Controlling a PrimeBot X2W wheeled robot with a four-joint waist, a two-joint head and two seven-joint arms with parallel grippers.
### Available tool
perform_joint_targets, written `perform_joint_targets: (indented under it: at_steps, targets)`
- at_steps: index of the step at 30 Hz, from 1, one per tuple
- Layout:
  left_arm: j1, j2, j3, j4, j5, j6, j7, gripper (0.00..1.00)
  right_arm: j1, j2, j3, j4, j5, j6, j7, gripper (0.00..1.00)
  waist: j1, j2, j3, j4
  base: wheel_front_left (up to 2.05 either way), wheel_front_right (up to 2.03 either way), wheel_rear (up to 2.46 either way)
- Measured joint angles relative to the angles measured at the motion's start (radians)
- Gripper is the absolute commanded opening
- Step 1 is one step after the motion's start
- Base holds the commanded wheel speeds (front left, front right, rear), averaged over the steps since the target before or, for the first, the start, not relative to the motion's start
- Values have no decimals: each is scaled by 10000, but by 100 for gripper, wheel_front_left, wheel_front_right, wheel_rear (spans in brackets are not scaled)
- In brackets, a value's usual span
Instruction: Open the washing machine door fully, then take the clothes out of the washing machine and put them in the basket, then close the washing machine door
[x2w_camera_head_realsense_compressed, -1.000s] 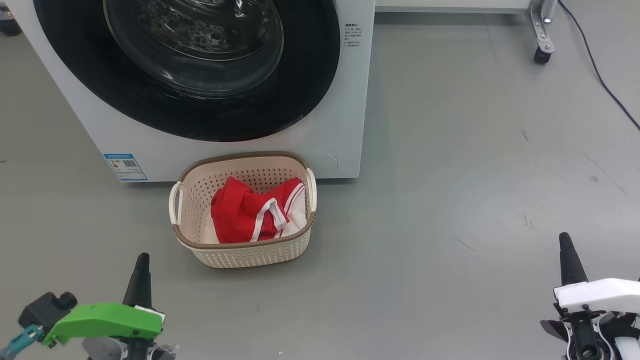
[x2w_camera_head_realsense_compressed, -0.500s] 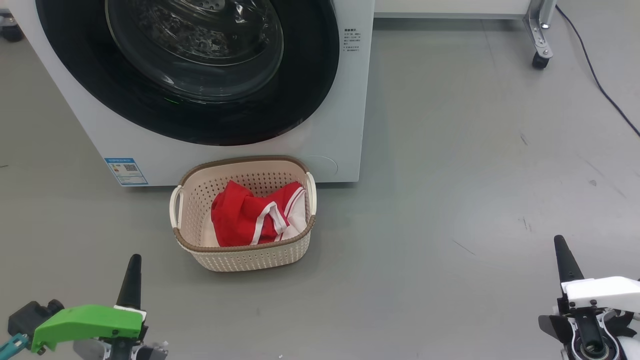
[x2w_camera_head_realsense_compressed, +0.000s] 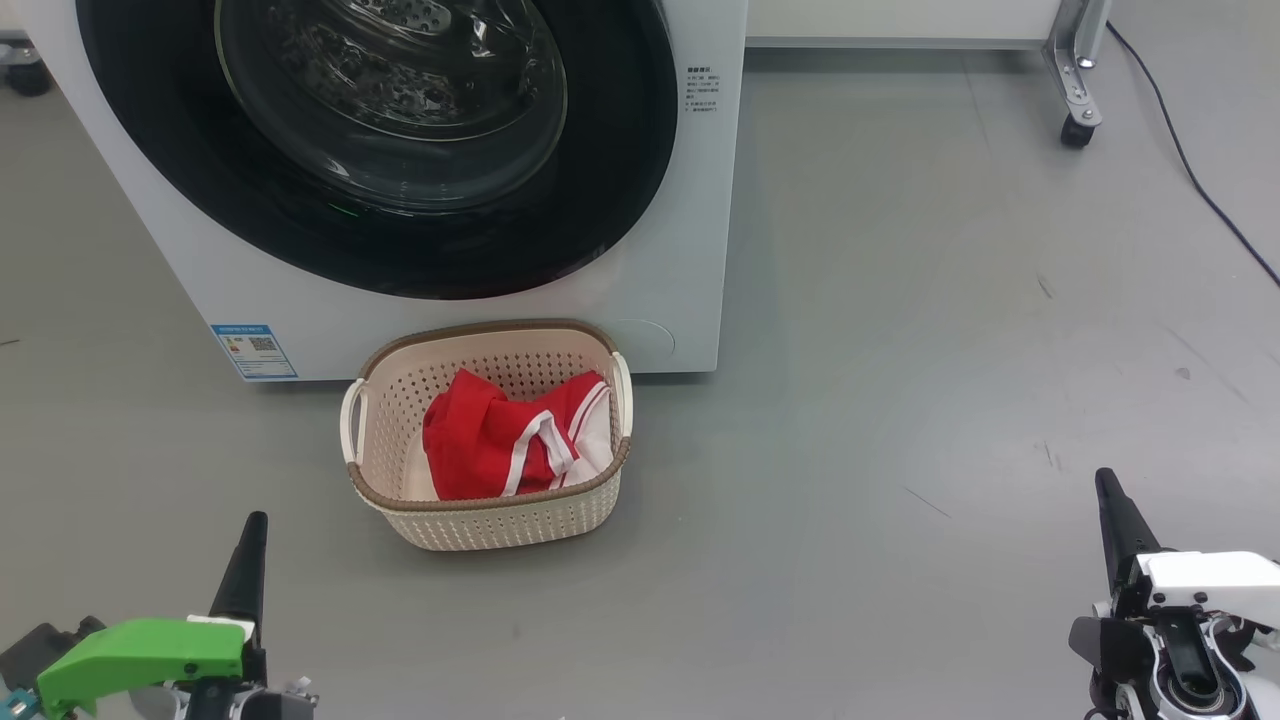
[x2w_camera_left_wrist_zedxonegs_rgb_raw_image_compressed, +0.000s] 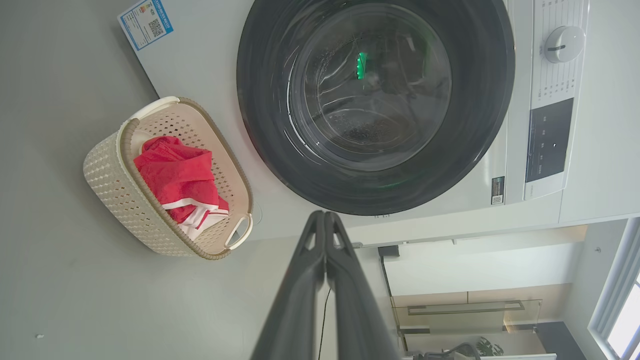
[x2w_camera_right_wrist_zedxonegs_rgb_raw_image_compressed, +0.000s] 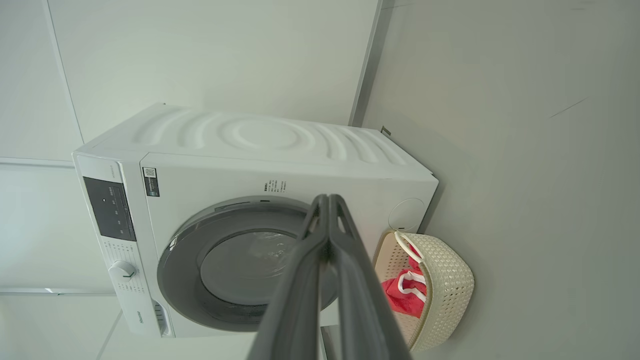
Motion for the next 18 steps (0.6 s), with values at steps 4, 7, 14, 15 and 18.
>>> perform_joint_targets:
  at_steps: [4,7,14,15,18]
  targets:
    - [-5,2,157,46,-520,-27,102,0,-127,38,-46,77,489,13,102,0,0,0,-35,-3,0,0,0]
    - [-10,2,242,73,-771,-92,196,0,-137,58,-84,128,859,82,221,0,0,0,-60,-5,0,0,0]
    - [-15,0,257,86,-1003,-94,219,0,-138,61,-104,153,940,82,232,0,0,0,-61,-6,0,0,0]
    - [-15,0,257,86,-1003,-92,219,0,-138,61,-105,153,940,82,232,0,0,0,-61,-6,0,0,0]
    - [-17,0,259,90,-1003,-94,219,0,-138,61,-109,153,940,82,232,0,0,0,-61,-6,0,0,0]
